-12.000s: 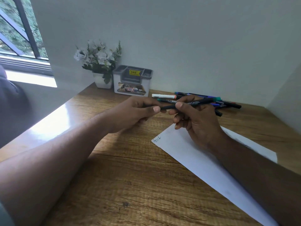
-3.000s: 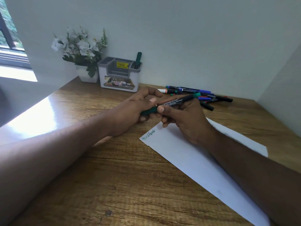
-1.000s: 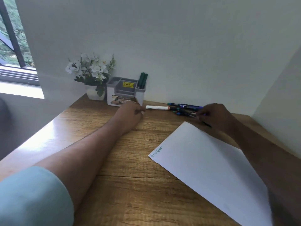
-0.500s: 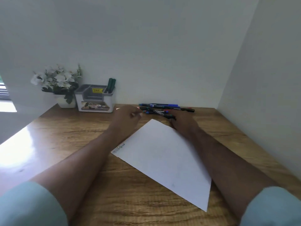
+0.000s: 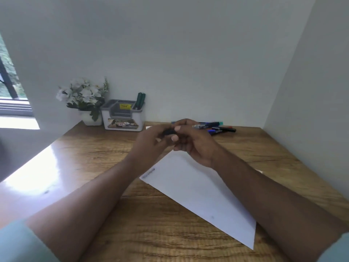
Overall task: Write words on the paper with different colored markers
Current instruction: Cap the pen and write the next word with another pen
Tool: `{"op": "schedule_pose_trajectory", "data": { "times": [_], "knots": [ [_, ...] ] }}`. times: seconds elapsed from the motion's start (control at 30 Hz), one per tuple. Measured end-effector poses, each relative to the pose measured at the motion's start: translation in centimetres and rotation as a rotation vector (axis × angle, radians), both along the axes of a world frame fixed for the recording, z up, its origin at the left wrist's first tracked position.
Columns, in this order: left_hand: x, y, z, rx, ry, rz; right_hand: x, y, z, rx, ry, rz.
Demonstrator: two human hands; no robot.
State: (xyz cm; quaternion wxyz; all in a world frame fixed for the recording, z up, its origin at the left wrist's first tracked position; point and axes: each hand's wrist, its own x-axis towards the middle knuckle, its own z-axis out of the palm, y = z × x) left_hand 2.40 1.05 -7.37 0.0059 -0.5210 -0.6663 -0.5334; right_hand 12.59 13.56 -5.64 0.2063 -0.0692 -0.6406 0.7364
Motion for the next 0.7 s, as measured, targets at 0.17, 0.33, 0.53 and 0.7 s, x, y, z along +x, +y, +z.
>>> {"op": "schedule_pose_trajectory", "data": {
  "times": [0.17, 0.33, 0.53, 0.7],
  "knots": [
    [-0.8, -3.3, -0.5, -0.038, 0.12, 0.0, -0.1, -1.3, -0.6, 0.128, -0.043, -0.021],
    [-2.8, -3.9, -0.3, -0.252, 0.055, -0.152, -0.3, -1.1, -1.1, 0.083, -0.132, 0.134],
    [-5.6, -4.5, 0.5, -0.409, 0.002, -0.226, -0.4, -0.3, -1.8, -0.089, -0.225, 0.365],
    [-6.7, -4.7, 0.1, -0.444, -0.154, -0.255, -1.0, -0.1, -2.0, -0.046, -0.148, 0.081]
  ]
}}
